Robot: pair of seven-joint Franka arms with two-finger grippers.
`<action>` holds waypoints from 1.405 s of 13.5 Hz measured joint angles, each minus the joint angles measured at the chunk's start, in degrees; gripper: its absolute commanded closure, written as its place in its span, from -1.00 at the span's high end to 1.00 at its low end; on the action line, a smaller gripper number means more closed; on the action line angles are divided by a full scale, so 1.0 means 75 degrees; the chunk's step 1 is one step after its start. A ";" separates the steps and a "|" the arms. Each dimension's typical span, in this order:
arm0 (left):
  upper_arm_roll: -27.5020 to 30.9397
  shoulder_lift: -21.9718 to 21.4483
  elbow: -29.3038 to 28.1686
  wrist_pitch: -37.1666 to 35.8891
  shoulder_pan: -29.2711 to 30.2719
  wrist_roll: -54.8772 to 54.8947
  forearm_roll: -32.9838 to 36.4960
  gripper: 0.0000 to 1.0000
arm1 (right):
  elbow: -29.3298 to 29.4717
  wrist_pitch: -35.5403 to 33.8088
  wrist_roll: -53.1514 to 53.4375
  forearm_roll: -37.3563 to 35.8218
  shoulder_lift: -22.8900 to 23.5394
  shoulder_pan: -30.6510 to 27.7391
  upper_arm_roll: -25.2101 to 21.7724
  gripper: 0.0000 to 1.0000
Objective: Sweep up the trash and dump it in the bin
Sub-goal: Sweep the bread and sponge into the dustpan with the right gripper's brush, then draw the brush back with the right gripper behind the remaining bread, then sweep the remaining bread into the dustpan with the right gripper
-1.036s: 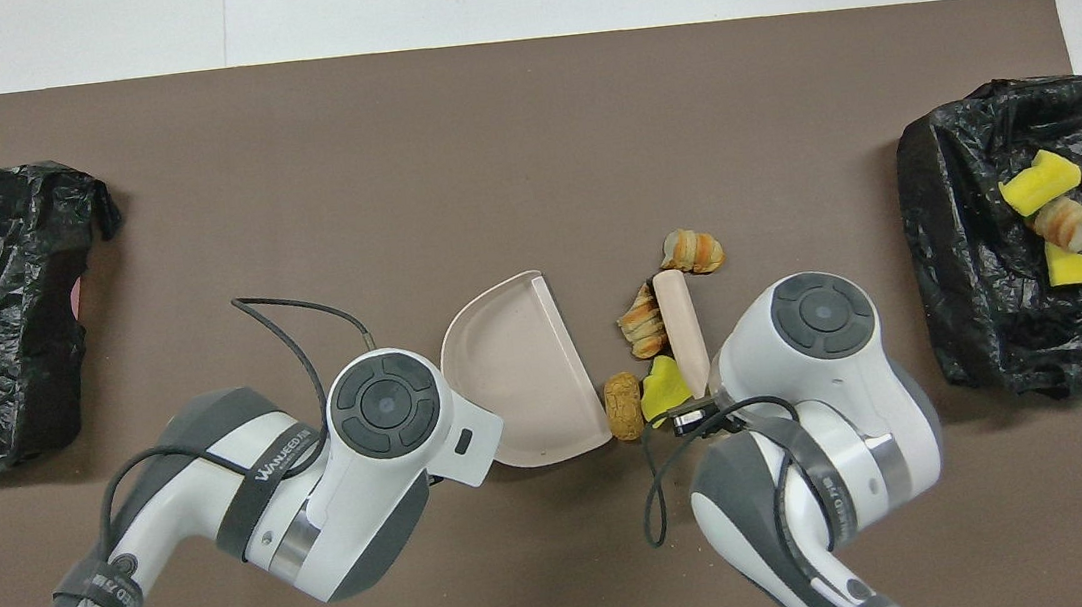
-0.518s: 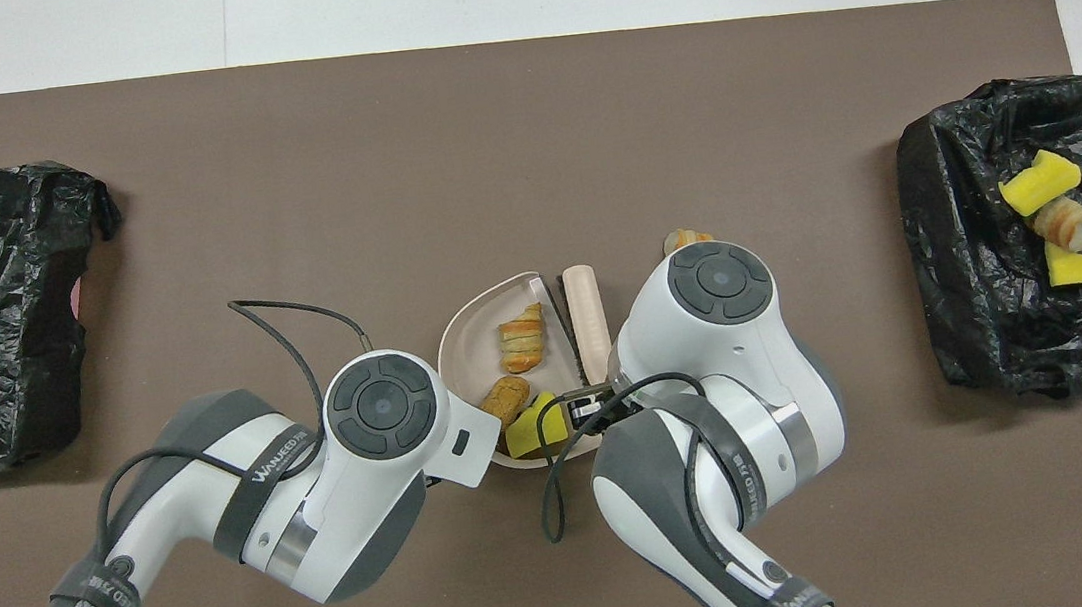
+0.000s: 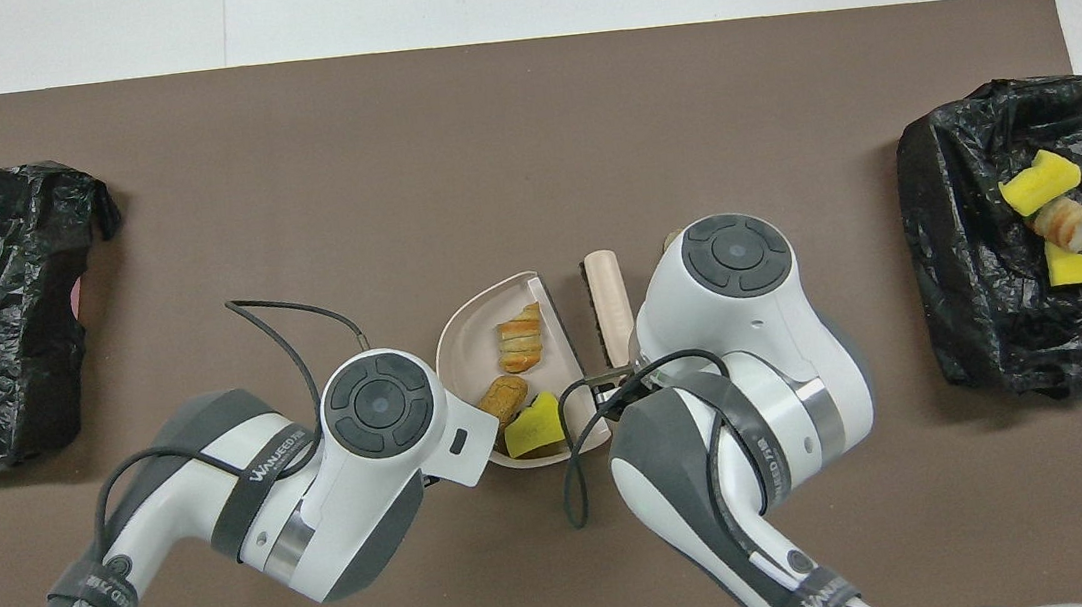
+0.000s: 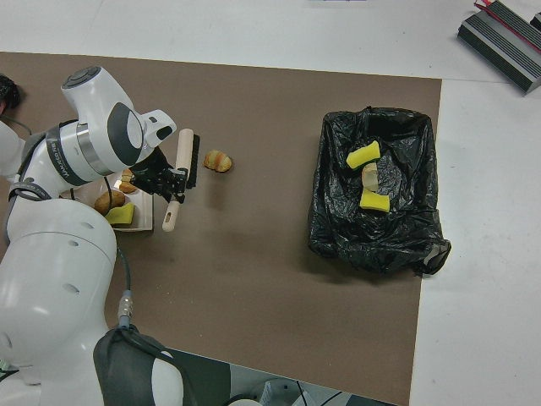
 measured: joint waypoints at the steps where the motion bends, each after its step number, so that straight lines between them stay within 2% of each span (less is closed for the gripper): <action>1: 0.0000 0.0000 -0.0004 0.0000 0.0000 -0.0093 0.0000 -1.00 | 0.0017 0.0006 0.0000 -0.0378 0.0006 -0.0152 0.0001 -1.00; 3: 0.0001 0.0000 -0.0011 -0.0001 0.0002 -0.0231 0.0000 -1.00 | 0.0022 0.0124 -0.0224 -0.0924 0.0098 -0.0678 0.0000 -1.00; 5: 0.0009 0.0000 -0.0015 0.0000 0.0018 -0.0299 0.0000 -1.00 | 0.0018 0.0476 -0.0684 -0.1051 0.0303 -0.1061 -0.0007 -1.00; 9: 0.0015 0.0000 -0.0016 0.0000 0.0167 -0.0320 0.0000 -1.00 | -0.0054 0.0994 -0.0846 -0.0991 0.0865 -0.0913 0.0119 -1.00; 14: 0.0013 -0.0001 -0.0023 0.0000 0.0177 -0.0334 0.0000 -1.00 | -0.0065 0.1075 -0.1015 0.0701 0.0950 -0.0089 0.0180 -1.00; 17: 0.0012 -0.0003 -0.0024 0.0000 0.0177 -0.0336 0.0000 -1.00 | -0.0195 0.1339 -0.1722 0.2037 0.0924 0.0032 0.0237 -1.00; 19: 0.0014 -0.0003 -0.0031 -0.0004 0.0189 -0.0342 0.0000 -1.00 | -0.0239 0.1390 -0.2015 0.2560 0.0897 0.0149 0.0334 -1.00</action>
